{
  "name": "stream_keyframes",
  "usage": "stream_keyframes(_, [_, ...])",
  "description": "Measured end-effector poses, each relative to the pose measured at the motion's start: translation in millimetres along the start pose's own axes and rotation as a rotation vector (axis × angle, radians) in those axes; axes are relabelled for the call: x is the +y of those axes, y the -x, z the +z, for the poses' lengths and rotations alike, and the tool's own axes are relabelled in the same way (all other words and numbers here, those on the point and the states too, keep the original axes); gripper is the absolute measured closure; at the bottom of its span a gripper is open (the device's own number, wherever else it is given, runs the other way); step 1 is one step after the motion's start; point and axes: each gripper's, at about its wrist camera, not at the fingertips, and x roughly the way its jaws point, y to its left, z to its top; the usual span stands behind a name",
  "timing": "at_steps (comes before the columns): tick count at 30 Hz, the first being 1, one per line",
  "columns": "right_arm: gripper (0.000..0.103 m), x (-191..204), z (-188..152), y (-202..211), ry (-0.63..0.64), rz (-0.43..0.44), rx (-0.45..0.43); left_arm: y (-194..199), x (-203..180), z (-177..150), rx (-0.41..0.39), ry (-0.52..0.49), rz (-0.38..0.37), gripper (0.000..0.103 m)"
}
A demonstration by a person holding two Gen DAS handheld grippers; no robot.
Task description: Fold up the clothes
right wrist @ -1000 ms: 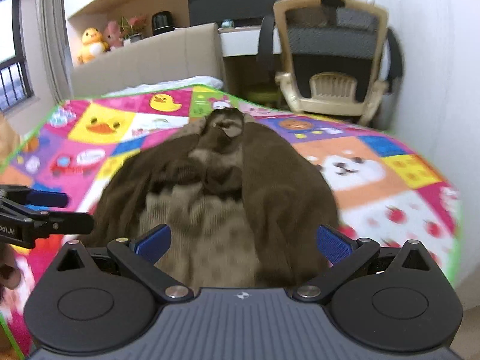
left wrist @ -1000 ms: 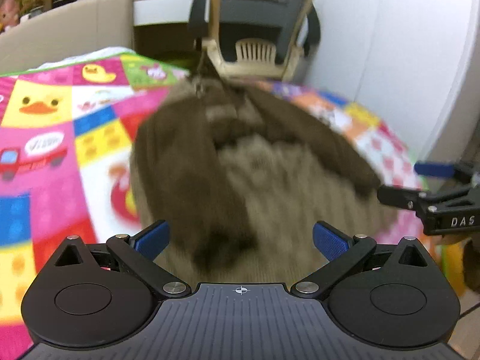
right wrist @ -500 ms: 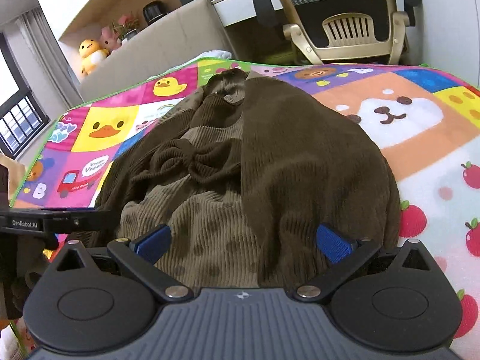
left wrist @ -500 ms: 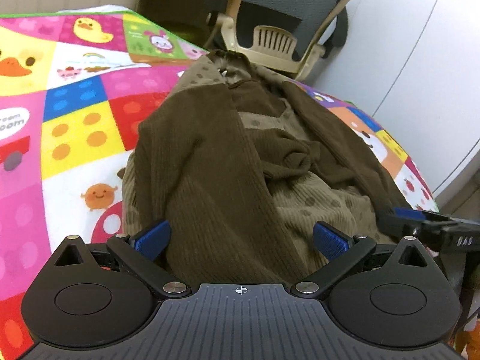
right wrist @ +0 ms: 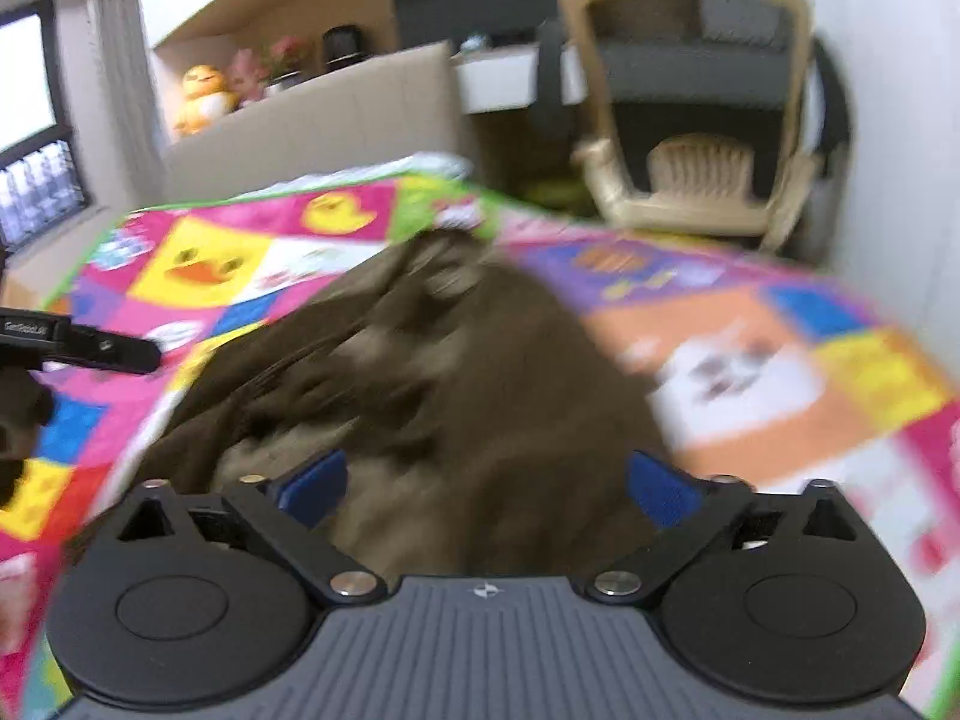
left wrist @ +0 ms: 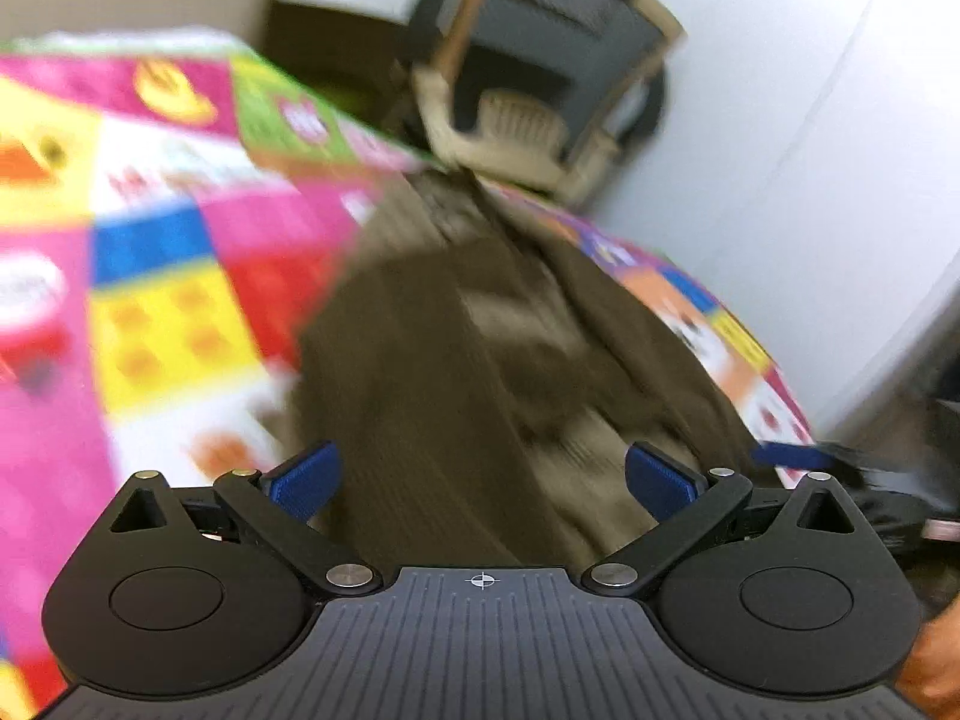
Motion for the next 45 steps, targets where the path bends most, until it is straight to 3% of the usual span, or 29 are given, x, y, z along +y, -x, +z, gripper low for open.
stream_keyframes(1, [0.038,-6,7,0,0.006,-0.033,-0.009,-5,6,7,0.005,0.013,0.024,0.004])
stream_keyframes(3, [0.046,-20,20,-15,-0.007,-0.085,0.003,-23,20,18,0.056,0.039,0.047,0.040])
stream_keyframes(4, [0.046,-28,25,-26,-0.023,-0.105,0.015,-32,24,19,0.065,0.043,0.060,0.038])
stream_keyframes(6, [0.044,-43,28,-48,-0.083,-0.121,0.028,-51,30,22,0.078,0.049,0.087,0.015])
stream_keyframes(11, [0.037,-54,21,-84,-0.191,-0.063,0.053,-78,31,14,0.102,0.087,0.068,0.009])
stream_keyframes(12, [0.040,-51,20,-88,-0.189,-0.043,0.060,-80,26,13,0.097,0.073,0.069,0.009])
stream_keyframes(13, [0.053,-41,20,-90,-0.154,-0.017,0.073,-82,21,12,0.098,0.059,0.070,0.009])
stream_keyframes(14, [0.056,-32,19,-90,-0.122,-0.001,0.084,-84,16,10,0.096,0.044,0.075,0.010])
stream_keyframes(16, [0.068,-17,15,-86,-0.065,-0.015,0.101,-85,5,6,0.090,-0.012,0.107,0.018])
stream_keyframes(18, [0.073,-6,9,-77,-0.038,-0.016,0.115,-81,-4,0,0.081,-0.072,0.148,0.049])
stream_keyframes(21, [0.075,3,-10,-47,-0.006,0.019,0.133,-62,-7,-12,0.094,-0.091,0.136,0.078])
stream_keyframes(25, [0.074,9,-52,6,0.045,0.068,0.166,-23,-17,-48,0.157,-0.113,0.071,0.078])
stream_keyframes(27, [0.074,12,-73,36,0.087,0.055,0.168,1,-27,-77,0.185,-0.151,0.039,0.078])
stream_keyframes(31, [0.069,19,-89,73,0.146,-0.009,0.127,45,-39,-109,0.176,-0.207,0.059,0.069])
stream_keyframes(32, [0.069,21,-88,76,0.149,-0.009,0.109,57,-42,-109,0.152,-0.205,0.046,0.064])
stream_keyframes(34, [0.059,26,-85,82,0.156,-0.009,0.075,81,-49,-105,0.095,-0.193,0.012,0.045])
stream_keyframes(36, [0.053,31,-83,88,0.163,-0.009,0.040,98,-57,-100,0.057,-0.158,-0.050,0.019])
stream_keyframes(38, [0.052,35,-80,94,0.170,-0.009,0.005,108,-68,-97,0.043,-0.136,-0.102,0.015])
stream_keyframes(41, [0.051,44,-79,96,0.178,0.003,-0.023,89,-91,-113,0.121,-0.204,-0.086,0.015])
stream_keyframes(43, [0.048,49,-80,94,0.189,0.016,-0.021,72,-102,-130,0.183,-0.277,-0.051,0.021])
stream_keyframes(44, [0.046,51,-81,95,0.197,0.018,-0.022,64,-107,-139,0.211,-0.315,-0.030,0.033])
stream_keyframes(45, [0.044,53,-82,96,0.202,0.017,-0.022,59,-108,-145,0.226,-0.346,-0.009,0.055])
